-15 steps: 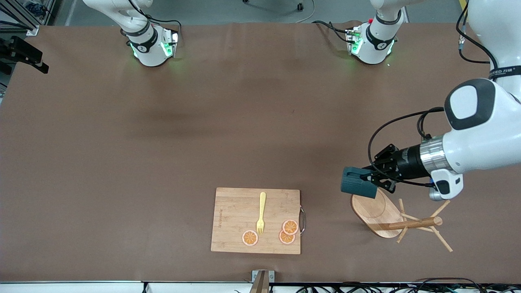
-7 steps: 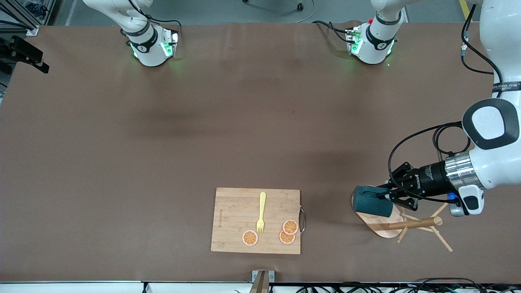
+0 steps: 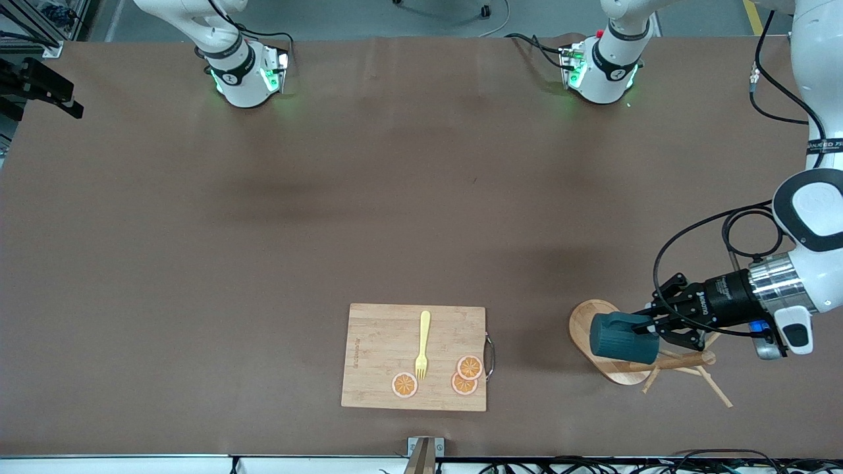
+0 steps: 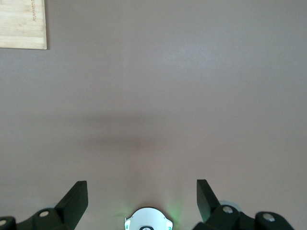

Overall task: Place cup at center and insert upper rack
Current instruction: 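Lower the mug with the left gripper onto the wooden stick rack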

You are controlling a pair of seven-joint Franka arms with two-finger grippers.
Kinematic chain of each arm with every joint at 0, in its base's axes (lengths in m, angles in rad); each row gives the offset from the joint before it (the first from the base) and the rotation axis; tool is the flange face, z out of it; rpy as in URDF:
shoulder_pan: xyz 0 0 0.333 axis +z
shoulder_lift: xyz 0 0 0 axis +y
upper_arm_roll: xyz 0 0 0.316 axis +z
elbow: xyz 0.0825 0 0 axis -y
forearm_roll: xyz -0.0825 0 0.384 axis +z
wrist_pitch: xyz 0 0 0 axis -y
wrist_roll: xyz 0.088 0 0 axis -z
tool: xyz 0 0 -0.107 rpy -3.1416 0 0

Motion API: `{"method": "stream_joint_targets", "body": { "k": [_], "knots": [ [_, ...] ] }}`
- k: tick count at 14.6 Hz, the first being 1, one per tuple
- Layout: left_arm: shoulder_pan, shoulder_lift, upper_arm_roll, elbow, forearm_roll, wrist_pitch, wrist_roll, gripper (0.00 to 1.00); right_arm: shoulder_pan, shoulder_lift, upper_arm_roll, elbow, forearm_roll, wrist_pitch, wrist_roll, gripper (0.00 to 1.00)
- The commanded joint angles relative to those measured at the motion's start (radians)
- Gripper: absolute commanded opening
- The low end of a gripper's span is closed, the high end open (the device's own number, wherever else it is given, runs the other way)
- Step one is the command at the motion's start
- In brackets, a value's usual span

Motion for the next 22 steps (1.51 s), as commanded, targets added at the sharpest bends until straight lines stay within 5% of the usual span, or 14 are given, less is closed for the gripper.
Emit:
{"method": "stream_joint_targets", "body": {
  "k": [1, 6, 18, 19, 22],
  "knots": [
    [0.036, 0.027, -0.008, 0.024, -0.093, 0.0, 0.046, 0.01, 0.008, -0.027, -0.001, -0.027, 0.004, 0.004, 0.018, 1.0],
    [0.122, 0.065, -0.008, 0.018, -0.292, -0.027, 0.201, 0.01, 0.008, -0.027, -0.001, -0.027, 0.004, 0.005, 0.017, 1.0],
    [0.141, 0.136, 0.006, 0.014, -0.337, -0.032, 0.308, 0.08, 0.008, -0.027, -0.001, -0.027, 0.004, 0.008, 0.015, 1.0],
    [0.141, 0.142, 0.006, 0.014, -0.337, -0.033, 0.308, 0.17, 0.008, -0.027, -0.001, -0.027, 0.004, 0.008, 0.014, 1.0],
    [0.134, 0.148, 0.006, 0.014, -0.334, -0.032, 0.308, 1.0, 0.008, -0.027, -0.001, -0.027, 0.004, 0.008, 0.014, 1.0]
  ]
}}
